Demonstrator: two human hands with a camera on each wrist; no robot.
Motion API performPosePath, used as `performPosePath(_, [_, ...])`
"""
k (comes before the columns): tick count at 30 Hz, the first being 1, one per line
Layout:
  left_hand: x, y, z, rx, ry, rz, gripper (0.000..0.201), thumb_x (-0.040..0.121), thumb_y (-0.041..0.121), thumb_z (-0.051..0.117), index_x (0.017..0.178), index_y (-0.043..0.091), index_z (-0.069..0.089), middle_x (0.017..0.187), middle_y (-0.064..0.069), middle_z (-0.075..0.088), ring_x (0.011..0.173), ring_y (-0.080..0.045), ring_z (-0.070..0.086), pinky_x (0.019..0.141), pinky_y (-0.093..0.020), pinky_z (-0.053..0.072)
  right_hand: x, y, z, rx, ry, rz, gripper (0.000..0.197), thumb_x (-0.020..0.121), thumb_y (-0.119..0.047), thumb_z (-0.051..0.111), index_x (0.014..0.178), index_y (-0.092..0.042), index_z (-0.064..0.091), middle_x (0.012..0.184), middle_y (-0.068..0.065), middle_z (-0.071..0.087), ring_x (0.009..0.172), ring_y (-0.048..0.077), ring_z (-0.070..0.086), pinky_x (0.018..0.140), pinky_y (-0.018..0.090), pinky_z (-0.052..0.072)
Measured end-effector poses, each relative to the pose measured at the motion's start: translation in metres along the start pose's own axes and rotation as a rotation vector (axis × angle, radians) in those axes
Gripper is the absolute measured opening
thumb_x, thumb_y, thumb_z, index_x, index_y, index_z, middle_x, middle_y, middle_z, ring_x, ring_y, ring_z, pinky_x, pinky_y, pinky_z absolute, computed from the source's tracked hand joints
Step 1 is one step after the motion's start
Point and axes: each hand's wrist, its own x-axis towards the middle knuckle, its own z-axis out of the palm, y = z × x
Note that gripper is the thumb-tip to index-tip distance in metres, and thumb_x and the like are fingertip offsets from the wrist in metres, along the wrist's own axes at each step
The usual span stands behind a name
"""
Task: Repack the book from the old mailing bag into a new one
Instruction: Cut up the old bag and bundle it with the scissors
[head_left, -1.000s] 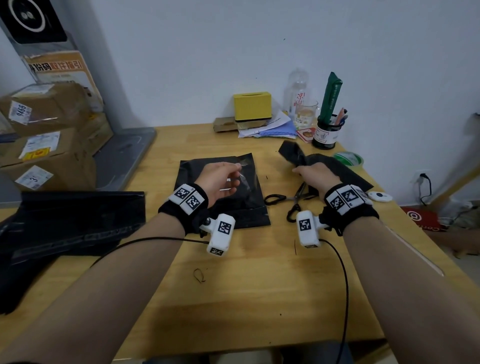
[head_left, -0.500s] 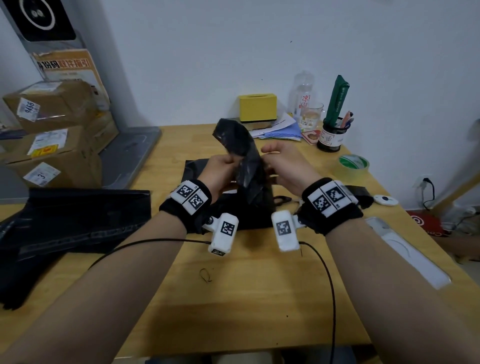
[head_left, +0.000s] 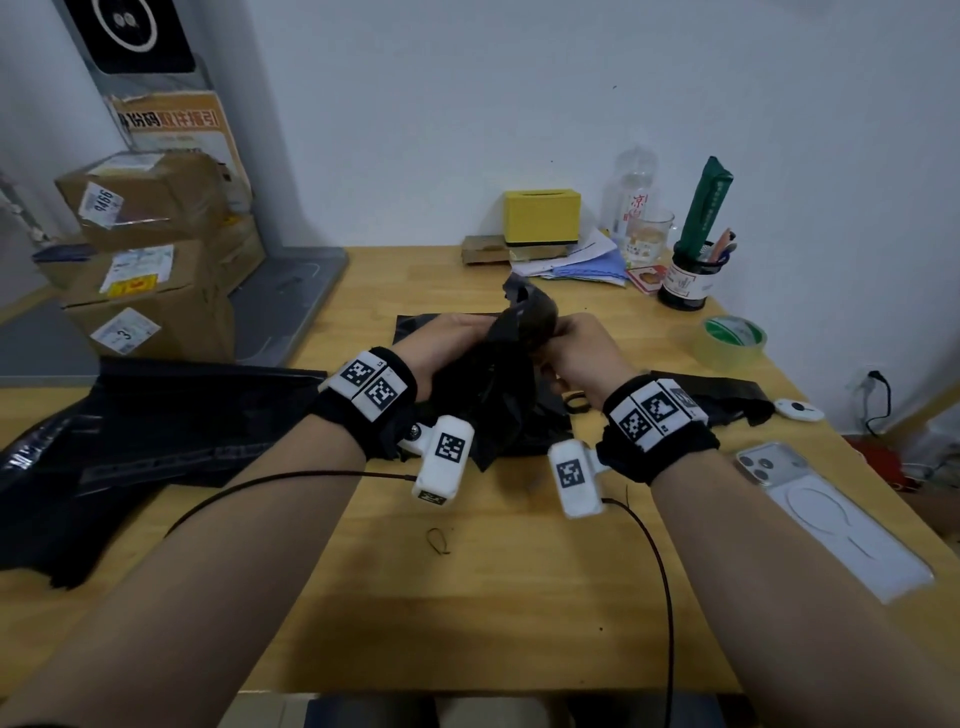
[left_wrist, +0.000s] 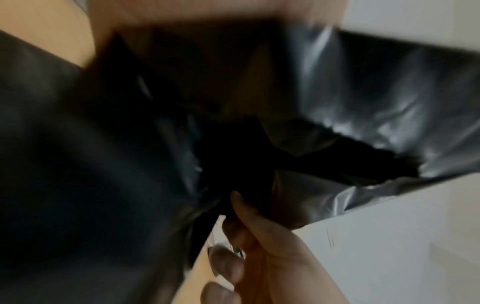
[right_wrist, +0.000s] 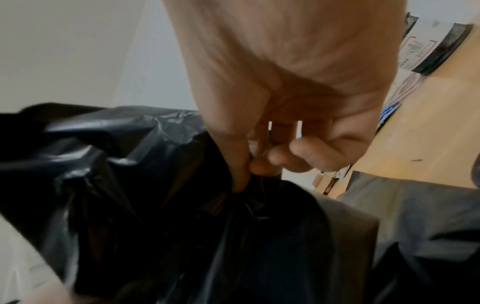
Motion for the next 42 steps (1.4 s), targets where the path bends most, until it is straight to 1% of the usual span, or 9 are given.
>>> performPosePath(4, [-0.001,0.004,-0.009,0.089,0.173,0.089,0.027,0.098,0.013,0.054,0.08,0.018,0.074,0.069,0.001,0.07,0.063,-0.014,0.065,0.056,-0.024,0.05,0.002,0.0,-0.007,0.129,0.051,0.07,0.008,0.092,-0.009,0.066,0.084,-0.008,0.064,0.059,0.002,0.053,0.046,0.014,0.041,0.042,0.024,0.028])
performPosePath(8, [0.002,0.01,-0.027,0.062,0.456,0.147,0.016,0.094,0.022,0.055,0.091,0.016,0.069,0.064,0.005,0.045,0.047,-0.01,0.032,0.04,-0.02,0.02,0.007,-0.001,-0.016,0.239,0.24,0.131,0.018,0.087,-0.01,0.07,0.072,-0.011,0.058,0.057,0.002,0.048,0.044,0.015,0.034,0.042,0.025,0.022])
performPosePath(13, [-0.006,0.01,-0.017,0.138,0.169,-0.044,0.029,0.096,0.035,0.057,0.1,0.009,0.071,0.082,0.003,0.072,0.052,-0.01,0.051,0.044,-0.021,0.022,0.011,-0.004,-0.014,0.116,0.364,0.089,0.033,0.085,-0.013,0.069,0.054,-0.012,0.06,0.053,0.005,0.058,0.037,0.014,0.039,0.043,0.028,0.028])
performPosePath(19, [0.007,-0.003,-0.001,0.083,0.074,-0.147,0.063,0.088,0.066,0.055,0.115,0.01,0.067,0.106,-0.006,0.076,0.089,-0.019,0.067,0.06,-0.025,0.039,0.001,-0.007,0.002,-0.059,0.055,-0.014,0.026,0.088,-0.024,0.069,0.064,-0.014,0.068,0.074,0.018,0.071,0.043,0.02,0.043,0.04,0.022,0.026])
performPosePath(25, [0.022,-0.011,0.002,0.161,0.234,-0.048,0.026,0.087,0.036,0.071,0.103,0.015,0.068,0.087,0.0,0.073,0.081,-0.015,0.064,0.058,-0.025,0.039,-0.015,-0.009,-0.002,-0.18,-0.239,0.01,0.027,0.093,-0.019,0.07,0.068,-0.013,0.064,0.045,-0.006,0.057,0.039,0.011,0.04,0.043,0.024,0.024])
performPosePath(29, [0.03,-0.019,0.008,0.158,0.206,-0.038,0.015,0.091,0.019,0.067,0.104,0.013,0.07,0.09,-0.005,0.072,0.08,-0.018,0.064,0.071,-0.031,0.046,-0.015,-0.006,-0.017,-0.206,-0.331,0.071,0.016,0.091,-0.022,0.074,0.079,-0.011,0.072,0.062,-0.001,0.067,0.045,0.012,0.044,0.041,0.022,0.024])
performPosePath(33, [0.042,-0.024,0.013,0.144,0.271,-0.061,0.008,0.094,0.01,0.06,0.094,0.012,0.067,0.085,-0.008,0.065,0.07,-0.018,0.056,0.059,-0.029,0.038,-0.006,0.008,-0.051,-0.086,-0.054,0.13,0.024,0.092,-0.028,0.074,0.103,-0.007,0.075,0.083,0.005,0.068,0.056,0.015,0.052,0.046,0.026,0.038])
performPosePath(39, [0.054,-0.031,0.02,0.097,0.292,-0.089,0.009,0.094,0.003,0.056,0.095,0.01,0.06,0.091,-0.011,0.056,0.075,-0.019,0.049,0.051,-0.025,0.032,0.014,0.053,-0.103,-0.51,0.185,0.381,0.06,0.093,-0.044,0.067,0.134,-0.001,0.058,0.135,0.016,0.059,0.118,0.034,0.058,0.098,0.042,0.049])
performPosePath(42, [0.06,-0.034,0.027,0.093,0.284,-0.096,0.012,0.094,0.001,0.054,0.102,0.009,0.059,0.095,-0.011,0.053,0.07,-0.017,0.047,0.051,-0.024,0.033,0.016,0.07,-0.108,-0.6,0.07,0.457,0.055,0.095,-0.045,0.063,0.129,-0.003,0.052,0.129,0.018,0.053,0.116,0.035,0.054,0.08,0.035,0.047])
